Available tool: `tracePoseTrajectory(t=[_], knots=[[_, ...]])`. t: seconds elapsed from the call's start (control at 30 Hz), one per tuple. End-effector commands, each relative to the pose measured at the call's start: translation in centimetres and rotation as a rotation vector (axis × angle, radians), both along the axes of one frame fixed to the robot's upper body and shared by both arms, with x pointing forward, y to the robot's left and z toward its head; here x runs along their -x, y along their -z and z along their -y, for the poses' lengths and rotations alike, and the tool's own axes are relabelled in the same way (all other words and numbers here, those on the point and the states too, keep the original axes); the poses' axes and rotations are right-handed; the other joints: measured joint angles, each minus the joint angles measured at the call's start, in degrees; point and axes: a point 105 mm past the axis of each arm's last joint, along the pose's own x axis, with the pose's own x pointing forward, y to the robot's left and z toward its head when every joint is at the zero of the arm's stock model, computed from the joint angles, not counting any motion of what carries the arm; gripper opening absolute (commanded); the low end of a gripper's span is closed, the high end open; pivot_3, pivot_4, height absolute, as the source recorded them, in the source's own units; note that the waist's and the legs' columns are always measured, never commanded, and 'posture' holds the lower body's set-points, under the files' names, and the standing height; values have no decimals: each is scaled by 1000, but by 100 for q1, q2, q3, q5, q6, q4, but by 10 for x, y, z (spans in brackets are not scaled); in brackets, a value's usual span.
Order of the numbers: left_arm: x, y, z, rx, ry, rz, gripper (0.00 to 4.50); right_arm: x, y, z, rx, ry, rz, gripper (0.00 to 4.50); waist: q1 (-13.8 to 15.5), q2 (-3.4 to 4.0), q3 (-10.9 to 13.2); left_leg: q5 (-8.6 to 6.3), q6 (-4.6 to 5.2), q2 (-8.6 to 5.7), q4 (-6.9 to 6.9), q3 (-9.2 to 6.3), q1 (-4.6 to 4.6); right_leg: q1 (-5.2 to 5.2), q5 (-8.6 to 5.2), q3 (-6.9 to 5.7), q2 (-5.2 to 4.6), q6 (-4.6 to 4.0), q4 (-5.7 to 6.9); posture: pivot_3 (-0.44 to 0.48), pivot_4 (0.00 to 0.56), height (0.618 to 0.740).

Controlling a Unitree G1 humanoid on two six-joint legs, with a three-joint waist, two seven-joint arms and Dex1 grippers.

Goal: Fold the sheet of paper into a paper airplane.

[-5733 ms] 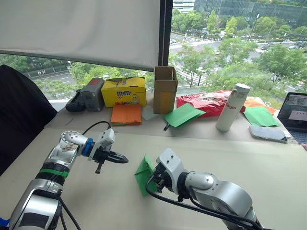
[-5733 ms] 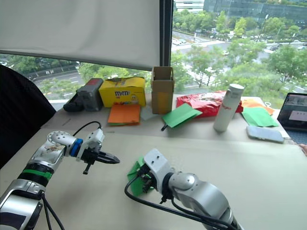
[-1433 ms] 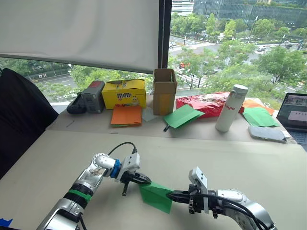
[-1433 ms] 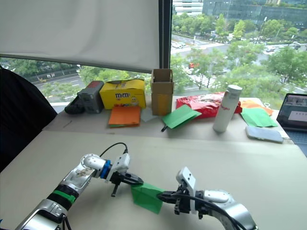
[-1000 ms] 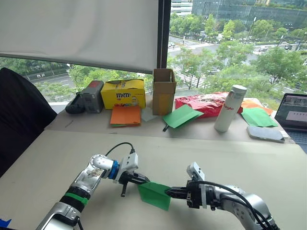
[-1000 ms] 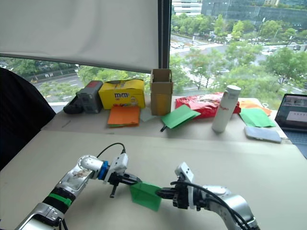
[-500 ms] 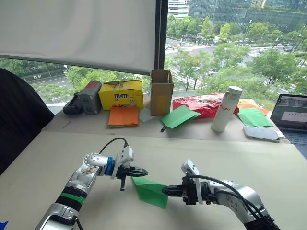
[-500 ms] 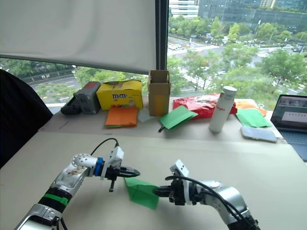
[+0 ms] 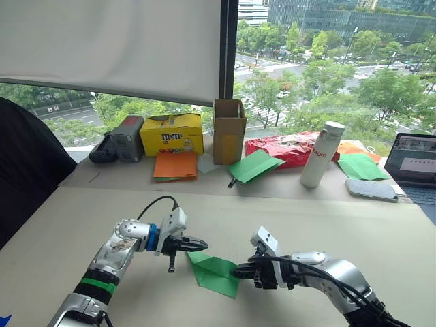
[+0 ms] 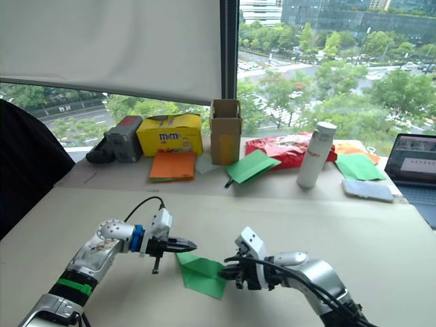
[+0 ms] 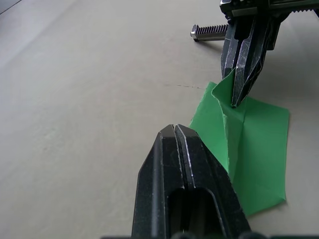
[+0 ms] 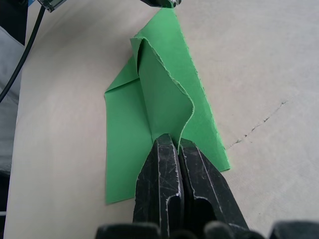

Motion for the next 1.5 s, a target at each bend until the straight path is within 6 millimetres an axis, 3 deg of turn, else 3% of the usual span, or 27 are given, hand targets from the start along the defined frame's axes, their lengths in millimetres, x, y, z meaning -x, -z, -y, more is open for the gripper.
tracePoseTrajectory(t=[0.03, 0.23, 0.33, 0.47, 0.8, 1.03, 1.2, 1.23, 1.33, 1.43, 1.5], knots=[[7, -12, 6, 34, 48, 41, 0, 3, 26, 15, 100, 61, -86, 29, 1, 1, 0, 0, 0, 0, 0, 0, 0, 0, 0, 1, 0, 0, -1, 0, 150, 656], [27, -28, 24, 170, 138, -32, 0, 1, 27, 17, 106, 68, -86, 29, 18, 1, 1, 0, 0, 0, -2, 0, 0, 1, -2, 1, -1, 3, -3, 0, 150, 656], [33, -12, 22, 86, 169, -21, 0, 1, 27, 18, 107, 70, -83, 29, 17, 8, -1, 0, 0, 0, -5, 1, 1, 2, -14, 3, 2, 24, -4, 0, 150, 656], [25, 4, 17, 14, 141, 38, 0, 1, 26, 19, 107, 72, -81, 29, 42, 10, 0, 0, 0, 0, -5, 1, 2, 2, -14, 3, 2, 23, -4, 0, 150, 656], [23, 38, 5, -40, 79, 16, 0, 2, 25, 20, 115, 68, -68, 29, 56, 11, -1, 0, 0, 0, -6, 2, 0, 0, -14, 4, 0, 23, -6, 0, 150, 656], [27, 48, 0, -45, 65, -22, 0, -1, 19, 20, 88, 78, -57, 29, 68, 14, -2, 0, 0, 0, -6, 2, -1, 1, -16, 3, -2, 27, -9, 0, 150, 656], [30, 52, -1, -37, 55, -50, 0, -17, -1, 24, 71, 130, 93, 1608, 80, 25, 4, 0, 0, 0, -6, 2, -6, -1, -16, 3, -4, 27, -11, 0, 150, 656], [30, 52, -1, -36, 56, -51, 0, -20, -15, 21, -16, 147, 111, 1859, 85, 27, 5, 0, 0, -1, -5, 2, -11, -3, -17, 3, -6, 30, -12, 0, 150, 656], [29, 52, 0, -28, 53, -56, 0, -23, -57, 17, -239, 153, 255, 1859, 100, 43, 17, 0, 0, -2, -5, -3, -24, -9, -17, 1, -4, 30, -17, 0, 150, 656], [29, 51, 0, -25, 55, -59, 0, -17, -61, 9, -245, 98, 329, 1859, 90, 55, 23, -1, 0, -5, -7, -2, -32, -16, -15, 1, -1, 26, -20, 0, 150, 656], [28, 51, 0, -25, 59, -62, 0, -17, -56, 0, -213, 54, 399, 1323, 89, 57, 25, -1, 2, -4, -10, -3, -31, -12, -14, 0, -2, 24, -26, 0, 150, 656]])
